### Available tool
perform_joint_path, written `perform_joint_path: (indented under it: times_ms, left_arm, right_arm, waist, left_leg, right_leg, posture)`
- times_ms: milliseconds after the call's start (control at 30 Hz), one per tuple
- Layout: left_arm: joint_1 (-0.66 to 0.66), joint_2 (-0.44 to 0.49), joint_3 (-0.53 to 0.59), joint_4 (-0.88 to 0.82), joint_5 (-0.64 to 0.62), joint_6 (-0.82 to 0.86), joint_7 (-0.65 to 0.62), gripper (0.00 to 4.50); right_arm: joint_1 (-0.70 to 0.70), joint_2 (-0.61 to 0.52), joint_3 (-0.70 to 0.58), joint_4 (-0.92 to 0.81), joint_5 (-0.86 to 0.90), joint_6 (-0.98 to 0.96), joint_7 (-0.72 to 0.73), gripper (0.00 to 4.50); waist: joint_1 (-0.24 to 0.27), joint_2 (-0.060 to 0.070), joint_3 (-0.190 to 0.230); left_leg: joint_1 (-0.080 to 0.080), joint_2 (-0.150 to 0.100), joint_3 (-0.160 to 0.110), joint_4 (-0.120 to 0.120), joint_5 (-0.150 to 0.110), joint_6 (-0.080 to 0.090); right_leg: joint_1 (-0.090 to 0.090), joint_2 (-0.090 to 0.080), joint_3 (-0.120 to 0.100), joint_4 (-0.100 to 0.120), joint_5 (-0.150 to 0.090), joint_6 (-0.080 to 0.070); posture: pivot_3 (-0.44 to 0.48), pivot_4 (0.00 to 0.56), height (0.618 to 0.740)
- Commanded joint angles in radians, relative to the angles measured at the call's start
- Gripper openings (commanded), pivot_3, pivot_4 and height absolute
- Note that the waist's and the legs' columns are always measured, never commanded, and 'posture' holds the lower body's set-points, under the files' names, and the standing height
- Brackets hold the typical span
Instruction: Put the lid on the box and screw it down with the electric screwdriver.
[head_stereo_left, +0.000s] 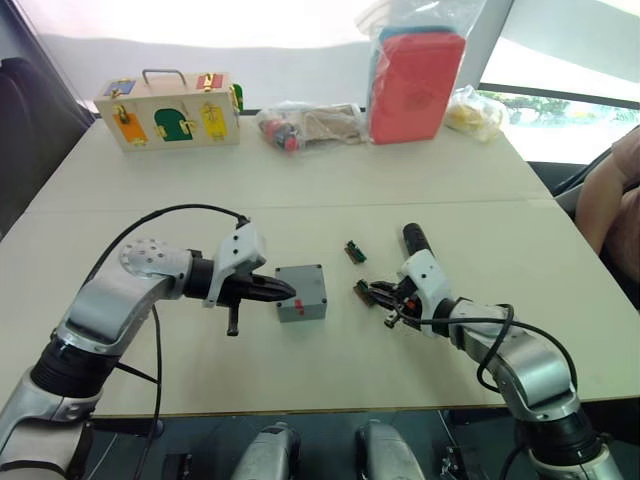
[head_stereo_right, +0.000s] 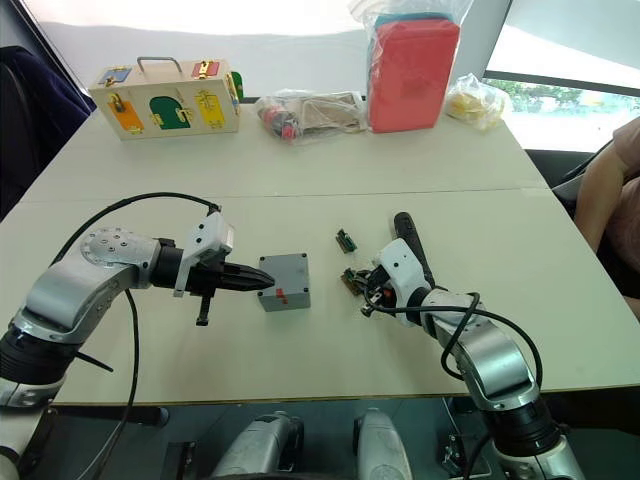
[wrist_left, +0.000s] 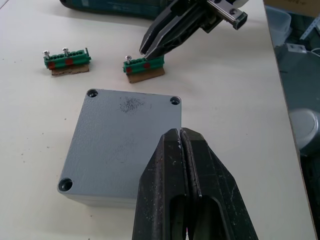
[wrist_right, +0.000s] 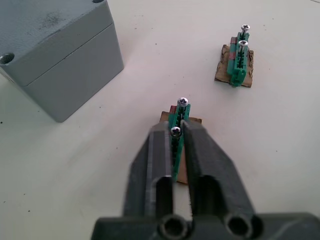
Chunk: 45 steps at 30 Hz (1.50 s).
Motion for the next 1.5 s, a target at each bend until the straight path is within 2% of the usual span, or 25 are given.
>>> perform_joint_path:
  times_ms: [33, 333, 500, 667, 833, 1033, 1500]
  left_arm:
    - [0.003, 0.003, 0.029, -0.009, -0.009, -0.007, 0.004, 0.00]
    - [-0.009, 0.014, 0.076, 0.034, -0.027, 0.004, 0.011, 0.00]
    - [-0.018, 0.017, 0.106, 0.076, -0.030, 0.004, 0.015, 0.00]
    - [-0.015, 0.041, 0.129, 0.102, -0.022, 0.002, 0.012, 0.00]
    - [0.017, 0.099, 0.165, 0.103, -0.039, 0.030, -0.001, 0.00]
    - [0.052, 0.097, 0.181, 0.065, -0.047, 0.049, 0.028, 0.00]
    - [0.102, 0.097, 0.206, 0.019, -0.068, 0.064, 0.071, 0.00]
  right_arm:
    - [-0.015, 0.004, 0.004, 0.000, -0.004, -0.024, 0.002, 0.03]
    - [-0.033, 0.012, -0.052, -0.069, 0.052, 0.046, -0.009, 0.03]
    - [-0.069, 0.018, -0.105, -0.138, 0.116, 0.132, -0.025, 0.03]
    - [-0.136, 0.032, -0.106, -0.171, 0.157, 0.166, -0.034, 0.03]
    - [-0.246, 0.091, 0.001, -0.087, 0.149, 0.106, -0.004, 0.03]
    - [-0.301, 0.121, 0.077, 0.039, 0.105, 0.003, 0.031, 0.03]
    - [-0.310, 0.128, 0.126, 0.133, 0.051, -0.076, 0.068, 0.03]
  waist:
    - [0.000, 0.000, 0.000]
    - [0.000, 0.000, 0.000]
    - [0.000, 0.000, 0.000]
    - [-0.001, 0.000, 0.000]
    - [-0.007, 0.000, 0.001]
    - [0.001, 0.000, 0.001]
    - [-0.003, 0.000, 0.001]
  left_leg:
    - [0.000, 0.000, 0.000, 0.000, 0.000, 0.000]
    - [0.000, 0.000, 0.000, 0.000, 0.000, 0.000]
    - [0.000, 0.000, 0.000, 0.000, 0.000, 0.000]
    - [0.000, 0.000, 0.000, 0.000, 0.000, 0.000]
    - [0.000, 0.001, 0.000, 0.000, 0.000, 0.000]
    - [-0.001, 0.000, 0.000, 0.000, 0.000, 0.000]
    - [-0.001, 0.000, 0.000, -0.001, 0.000, 0.000]
  right_leg:
    - [0.000, 0.000, 0.000, 0.000, 0.000, 0.000]
    - [0.000, 0.000, 0.000, 0.000, 0.000, 0.000]
    - [0.000, 0.000, 0.000, 0.000, 0.000, 0.000]
    - [0.000, 0.000, 0.000, 0.001, 0.000, 0.000]
    - [-0.002, 0.001, 0.000, 0.002, 0.000, 0.000]
    - [-0.002, 0.000, 0.000, 0.001, 0.000, 0.000]
    - [-0.003, 0.000, 0.000, 0.002, 0.000, 0.000]
  posture:
    - [0.000, 0.150, 0.740]
    - [0.000, 0.150, 0.740]
    - [0.000, 0.150, 0.740]
    - [0.000, 0.150, 0.740]
    - [0.000, 0.150, 0.740]
    - [0.000, 0.150, 0.740]
    - [0.000, 0.150, 0.740]
